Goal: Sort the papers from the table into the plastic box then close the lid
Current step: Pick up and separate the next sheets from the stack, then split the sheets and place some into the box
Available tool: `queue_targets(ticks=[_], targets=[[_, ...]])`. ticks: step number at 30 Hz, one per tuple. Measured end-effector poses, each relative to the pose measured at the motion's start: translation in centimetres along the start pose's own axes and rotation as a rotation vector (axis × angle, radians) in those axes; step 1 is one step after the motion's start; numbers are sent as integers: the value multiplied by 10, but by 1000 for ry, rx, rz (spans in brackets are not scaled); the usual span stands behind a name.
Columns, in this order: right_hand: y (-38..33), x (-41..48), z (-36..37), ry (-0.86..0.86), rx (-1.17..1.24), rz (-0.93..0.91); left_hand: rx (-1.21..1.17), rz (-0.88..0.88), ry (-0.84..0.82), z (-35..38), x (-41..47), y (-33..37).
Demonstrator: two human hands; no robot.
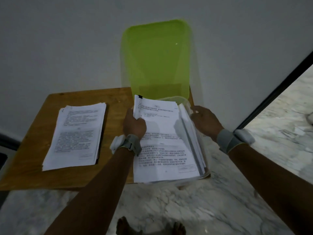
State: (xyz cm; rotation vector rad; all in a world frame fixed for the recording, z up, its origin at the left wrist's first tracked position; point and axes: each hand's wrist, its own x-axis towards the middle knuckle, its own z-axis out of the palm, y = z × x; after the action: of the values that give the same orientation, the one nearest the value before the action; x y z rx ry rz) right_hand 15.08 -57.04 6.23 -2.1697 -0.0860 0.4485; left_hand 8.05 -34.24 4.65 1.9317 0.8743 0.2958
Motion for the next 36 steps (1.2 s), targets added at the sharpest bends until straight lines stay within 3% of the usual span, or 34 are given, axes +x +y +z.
queue_targets(ticks=[4,8,15,20,26,31,36], targets=[[-5,3,-4,9,85,-2,197,-6,-61,34,0,-9],[-11,6,14,30,47,-41,395,249,-116,38,2,-9],[-76,18,82,-54,-73,-170,460,425,-64,-47,38,7],[-143,20,172,-167,-91,-237,519,368,29,-143,73,-15],[-173,17,282,-252,-97,-188,623,168,97,-217,122,-98],[-172,21,344,-252,4,-93,721,-29,75,-244,165,-176],[-159,25,363,-198,34,-27,745,-100,39,-247,185,-206]])
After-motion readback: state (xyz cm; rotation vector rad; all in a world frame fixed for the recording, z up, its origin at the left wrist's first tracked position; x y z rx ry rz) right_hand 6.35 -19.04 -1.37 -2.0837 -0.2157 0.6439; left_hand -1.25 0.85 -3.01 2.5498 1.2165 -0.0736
